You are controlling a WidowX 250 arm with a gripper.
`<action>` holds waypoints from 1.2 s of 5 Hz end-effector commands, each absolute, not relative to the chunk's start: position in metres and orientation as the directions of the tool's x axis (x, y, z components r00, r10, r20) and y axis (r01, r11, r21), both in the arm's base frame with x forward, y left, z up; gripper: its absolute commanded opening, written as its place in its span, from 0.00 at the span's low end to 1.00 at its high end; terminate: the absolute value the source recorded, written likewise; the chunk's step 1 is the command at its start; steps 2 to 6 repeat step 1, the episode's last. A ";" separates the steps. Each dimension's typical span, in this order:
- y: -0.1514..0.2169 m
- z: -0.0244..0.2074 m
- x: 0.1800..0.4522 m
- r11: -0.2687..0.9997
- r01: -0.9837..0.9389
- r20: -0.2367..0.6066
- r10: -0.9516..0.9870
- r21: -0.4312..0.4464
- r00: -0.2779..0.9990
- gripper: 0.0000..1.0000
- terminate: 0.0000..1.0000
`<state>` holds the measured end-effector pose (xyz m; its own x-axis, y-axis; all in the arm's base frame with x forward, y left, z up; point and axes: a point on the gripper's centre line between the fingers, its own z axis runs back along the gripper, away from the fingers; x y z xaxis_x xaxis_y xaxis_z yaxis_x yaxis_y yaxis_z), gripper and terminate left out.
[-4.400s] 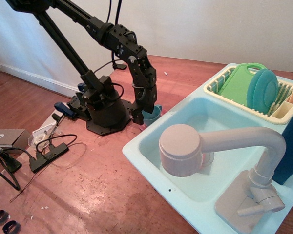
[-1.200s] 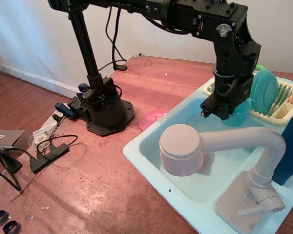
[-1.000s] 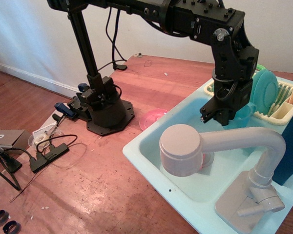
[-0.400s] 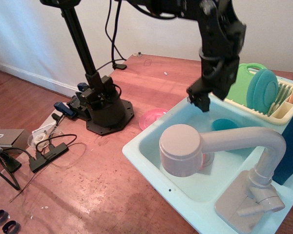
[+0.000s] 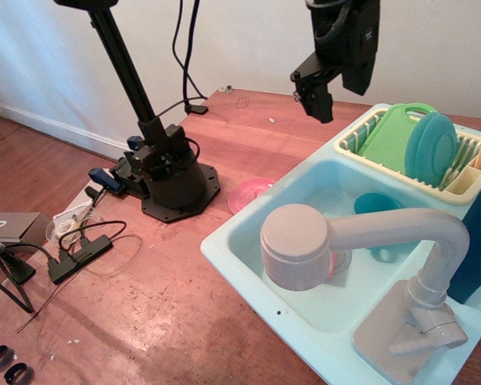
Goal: Put cup from anywhere into sink
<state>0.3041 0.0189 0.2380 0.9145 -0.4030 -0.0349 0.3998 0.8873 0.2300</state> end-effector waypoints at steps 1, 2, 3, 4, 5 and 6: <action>0.021 0.251 0.296 0.898 0.366 0.015 -0.381 0.243 0.925 1.00 1.00; 0.021 0.251 0.296 0.898 0.366 0.015 -0.381 0.243 0.925 1.00 1.00; 0.021 0.251 0.296 0.898 0.366 0.015 -0.381 0.243 0.925 1.00 1.00; 0.021 0.251 0.296 0.898 0.366 0.015 -0.381 0.243 0.925 1.00 1.00; 0.021 0.251 0.296 0.898 0.366 0.015 -0.381 0.243 0.925 1.00 1.00; 0.021 0.251 0.296 0.898 0.366 0.015 -0.381 0.243 0.925 1.00 1.00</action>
